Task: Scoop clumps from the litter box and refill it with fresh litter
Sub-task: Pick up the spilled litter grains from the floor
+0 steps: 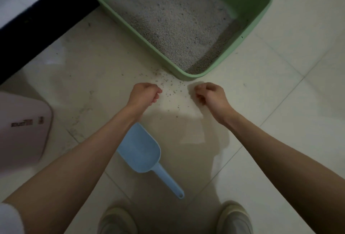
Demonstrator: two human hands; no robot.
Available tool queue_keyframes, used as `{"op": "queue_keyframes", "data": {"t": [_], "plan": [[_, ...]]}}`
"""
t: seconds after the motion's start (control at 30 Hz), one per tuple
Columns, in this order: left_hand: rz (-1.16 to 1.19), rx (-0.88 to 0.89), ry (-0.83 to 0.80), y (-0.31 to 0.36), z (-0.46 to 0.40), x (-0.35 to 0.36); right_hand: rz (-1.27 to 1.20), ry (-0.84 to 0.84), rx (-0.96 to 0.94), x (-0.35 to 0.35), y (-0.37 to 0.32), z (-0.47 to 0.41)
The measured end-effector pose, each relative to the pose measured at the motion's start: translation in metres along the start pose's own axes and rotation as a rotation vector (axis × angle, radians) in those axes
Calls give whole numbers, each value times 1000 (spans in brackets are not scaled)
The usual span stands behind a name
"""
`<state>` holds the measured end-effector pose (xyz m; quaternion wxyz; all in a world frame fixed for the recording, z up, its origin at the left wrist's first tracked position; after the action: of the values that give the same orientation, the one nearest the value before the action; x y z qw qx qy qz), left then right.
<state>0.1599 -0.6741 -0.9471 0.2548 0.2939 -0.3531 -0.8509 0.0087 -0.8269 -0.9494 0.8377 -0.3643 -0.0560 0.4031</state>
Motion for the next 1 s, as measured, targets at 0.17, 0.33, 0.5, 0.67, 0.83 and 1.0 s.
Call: {"op": "queue_keyframes", "data": {"t": [0.17,0.33,0.5,0.67,0.83,1.0], "plan": [[-427,379,15,35,-5,17,634,87,-267,13,-25,-3],[-508,452,-16,39,-13,37,794,76,-314,26,-17,-10],[-585,463,4,37,-19,39,844,85,-368,32,-21,-8],[-685,524,-12,44,-13,46,873,70,-352,36,-26,-8],[-767,561,-54,43,-10,55,926,43,-346,41,-25,-8],[-388,306,-68,22,-15,41,785,93,-265,27,-20,-5]]}}
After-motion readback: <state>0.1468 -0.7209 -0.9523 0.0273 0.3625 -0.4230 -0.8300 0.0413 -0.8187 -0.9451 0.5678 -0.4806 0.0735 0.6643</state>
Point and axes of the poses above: each hand's wrist, its own z-axis away from the middle knuckle, its own x-axis out of the palm, y = z × x, the point moved 10 cm from there along -z, towards the middle knuckle, and after that the axes turned 8 degrees about x, right-handed, at the moved point
